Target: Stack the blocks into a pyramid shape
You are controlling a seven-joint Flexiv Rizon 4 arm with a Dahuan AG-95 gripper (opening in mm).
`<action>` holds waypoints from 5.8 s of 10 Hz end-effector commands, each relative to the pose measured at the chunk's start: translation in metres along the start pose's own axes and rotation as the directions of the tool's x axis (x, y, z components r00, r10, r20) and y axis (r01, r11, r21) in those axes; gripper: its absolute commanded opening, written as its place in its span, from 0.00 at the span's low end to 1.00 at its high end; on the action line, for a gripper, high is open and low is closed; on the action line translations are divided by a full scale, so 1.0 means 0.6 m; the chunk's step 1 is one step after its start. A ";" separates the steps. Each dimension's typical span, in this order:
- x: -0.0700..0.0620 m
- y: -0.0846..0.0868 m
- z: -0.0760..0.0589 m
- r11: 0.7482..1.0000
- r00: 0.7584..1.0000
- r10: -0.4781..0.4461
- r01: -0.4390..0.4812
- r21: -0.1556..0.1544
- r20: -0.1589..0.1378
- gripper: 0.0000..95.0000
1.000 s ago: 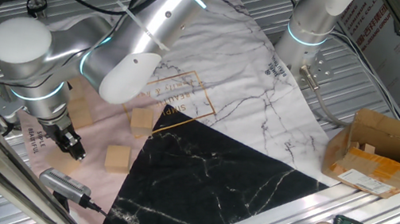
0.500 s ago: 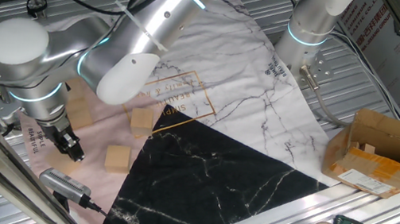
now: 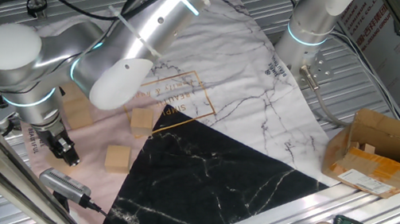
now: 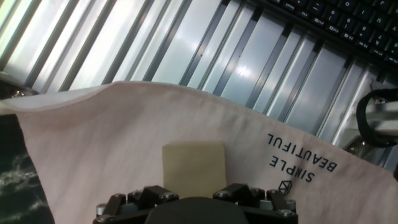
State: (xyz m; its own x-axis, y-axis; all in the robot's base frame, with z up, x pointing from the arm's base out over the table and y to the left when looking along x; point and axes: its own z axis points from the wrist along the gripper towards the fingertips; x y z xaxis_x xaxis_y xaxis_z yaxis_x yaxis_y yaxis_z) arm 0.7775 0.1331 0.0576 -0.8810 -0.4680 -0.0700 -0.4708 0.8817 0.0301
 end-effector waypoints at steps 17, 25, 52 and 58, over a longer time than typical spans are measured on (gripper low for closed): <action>-0.014 0.000 0.027 0.999 0.999 0.036 -0.036 0.001 -0.019 0.80; -0.014 0.004 0.031 0.998 0.998 0.057 -0.056 0.005 -0.033 0.40; 0.041 0.039 -0.064 0.996 0.990 -0.089 0.090 0.005 -0.114 0.00; 0.094 -0.005 -0.105 0.988 0.980 -0.152 0.155 0.012 -0.125 0.00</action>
State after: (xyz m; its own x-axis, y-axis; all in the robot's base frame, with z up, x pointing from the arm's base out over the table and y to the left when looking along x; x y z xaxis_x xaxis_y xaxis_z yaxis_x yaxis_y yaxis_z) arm 0.7226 0.1000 0.1163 -0.7988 -0.5998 0.0460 -0.6003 0.7998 0.0031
